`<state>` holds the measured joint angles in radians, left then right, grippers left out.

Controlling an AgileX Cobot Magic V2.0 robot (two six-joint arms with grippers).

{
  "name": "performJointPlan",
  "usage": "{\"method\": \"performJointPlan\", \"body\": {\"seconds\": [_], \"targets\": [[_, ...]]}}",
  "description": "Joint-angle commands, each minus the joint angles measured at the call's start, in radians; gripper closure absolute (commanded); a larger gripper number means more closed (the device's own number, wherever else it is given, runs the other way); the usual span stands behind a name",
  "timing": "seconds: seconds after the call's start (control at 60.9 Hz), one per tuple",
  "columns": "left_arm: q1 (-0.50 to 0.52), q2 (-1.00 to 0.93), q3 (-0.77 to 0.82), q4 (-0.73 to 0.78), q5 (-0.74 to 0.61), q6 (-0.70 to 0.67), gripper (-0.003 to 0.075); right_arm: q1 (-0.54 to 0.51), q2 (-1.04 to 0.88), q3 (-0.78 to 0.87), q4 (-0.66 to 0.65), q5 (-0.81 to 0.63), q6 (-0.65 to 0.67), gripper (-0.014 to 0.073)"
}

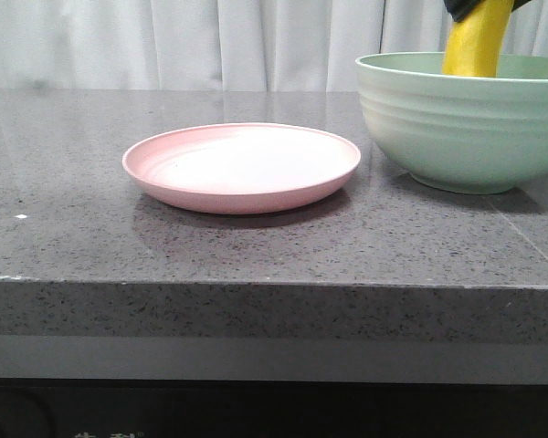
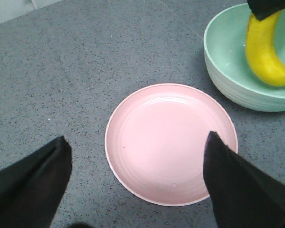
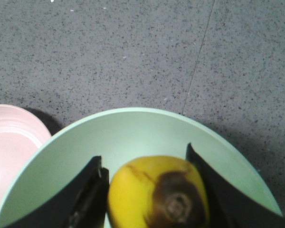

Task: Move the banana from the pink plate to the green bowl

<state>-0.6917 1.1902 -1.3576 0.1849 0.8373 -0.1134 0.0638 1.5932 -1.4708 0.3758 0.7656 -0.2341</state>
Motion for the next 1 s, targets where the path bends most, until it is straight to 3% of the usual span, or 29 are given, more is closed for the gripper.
{"method": "performJointPlan", "body": {"seconds": [0.0, 0.312, 0.476, 0.591, 0.871, 0.986], "targets": [[0.013, -0.018, -0.032, 0.006, -0.062, -0.010, 0.0162, -0.001, -0.043, -0.037, 0.013, -0.058, 0.003, 0.0286], [0.028, -0.018, -0.032, 0.006, -0.062, -0.010, 0.0162, -0.001, -0.043, -0.037, 0.013, -0.037, 0.002, 0.0257], [0.028, -0.018, -0.032, 0.006, -0.062, -0.011, 0.0162, -0.001, -0.043, -0.037, 0.013, -0.032, 0.002, 0.0104], [0.028, -0.018, -0.032, 0.006, -0.060, -0.012, 0.0162, -0.001, -0.043, -0.037, 0.013, -0.032, 0.002, 0.0055], [0.028, -0.018, -0.032, 0.022, -0.054, -0.034, 0.0163, -0.002, -0.076, -0.061, -0.002, 0.015, 0.004, 0.0060], [0.058, -0.018, -0.032, 0.128, -0.052, -0.147, 0.0208, -0.002, -0.115, -0.099, -0.087, 0.092, 0.113, 0.0166]]}}
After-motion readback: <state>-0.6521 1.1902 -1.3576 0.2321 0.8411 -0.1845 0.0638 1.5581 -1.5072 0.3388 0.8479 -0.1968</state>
